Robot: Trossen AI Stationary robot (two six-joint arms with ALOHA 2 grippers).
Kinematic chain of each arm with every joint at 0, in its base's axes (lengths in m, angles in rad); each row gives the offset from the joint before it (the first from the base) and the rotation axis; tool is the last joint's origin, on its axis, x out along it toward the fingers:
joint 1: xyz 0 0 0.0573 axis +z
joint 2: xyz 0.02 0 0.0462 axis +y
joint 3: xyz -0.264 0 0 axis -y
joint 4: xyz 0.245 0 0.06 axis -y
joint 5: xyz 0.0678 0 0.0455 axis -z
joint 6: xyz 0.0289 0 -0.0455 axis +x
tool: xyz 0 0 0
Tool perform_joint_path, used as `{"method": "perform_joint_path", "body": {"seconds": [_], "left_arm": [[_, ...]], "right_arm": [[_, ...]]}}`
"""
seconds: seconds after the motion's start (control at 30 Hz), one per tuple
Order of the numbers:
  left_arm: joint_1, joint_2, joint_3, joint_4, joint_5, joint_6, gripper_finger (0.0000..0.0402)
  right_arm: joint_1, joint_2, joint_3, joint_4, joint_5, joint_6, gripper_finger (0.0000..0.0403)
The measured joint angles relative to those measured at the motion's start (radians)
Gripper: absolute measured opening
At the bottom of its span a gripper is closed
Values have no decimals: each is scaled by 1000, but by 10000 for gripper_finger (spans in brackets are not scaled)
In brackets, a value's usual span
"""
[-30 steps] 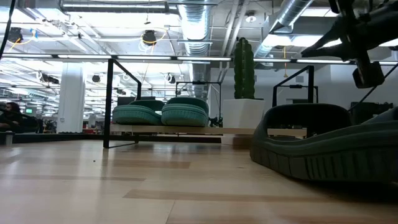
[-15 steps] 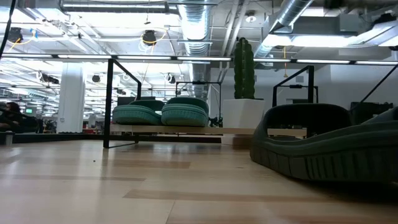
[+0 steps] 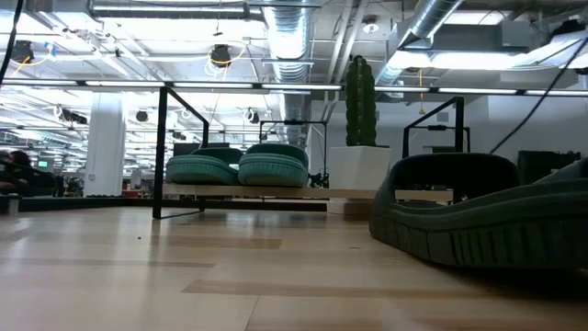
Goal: Pick and place slides into the shelf
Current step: Put the left black slipper on the shelf
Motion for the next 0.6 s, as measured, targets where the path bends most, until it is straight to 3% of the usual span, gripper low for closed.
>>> {"method": "perform_joint_path", "body": {"seconds": [0.1,0.2,0.37,0.6], "left_arm": [[-2,0,0,0,0,-1,124],[-3,0,0,0,1,7,124],[-3,0,0,0,13,39,124],[-32,0,0,4,40,-10,124]], "right_arm": [[-25,149,134,-245,-103,75,4],[-35,266,183,-362,-175,82,1],[-46,394,189,-399,-237,82,3],[-52,517,189,-405,-238,155,1]]}}
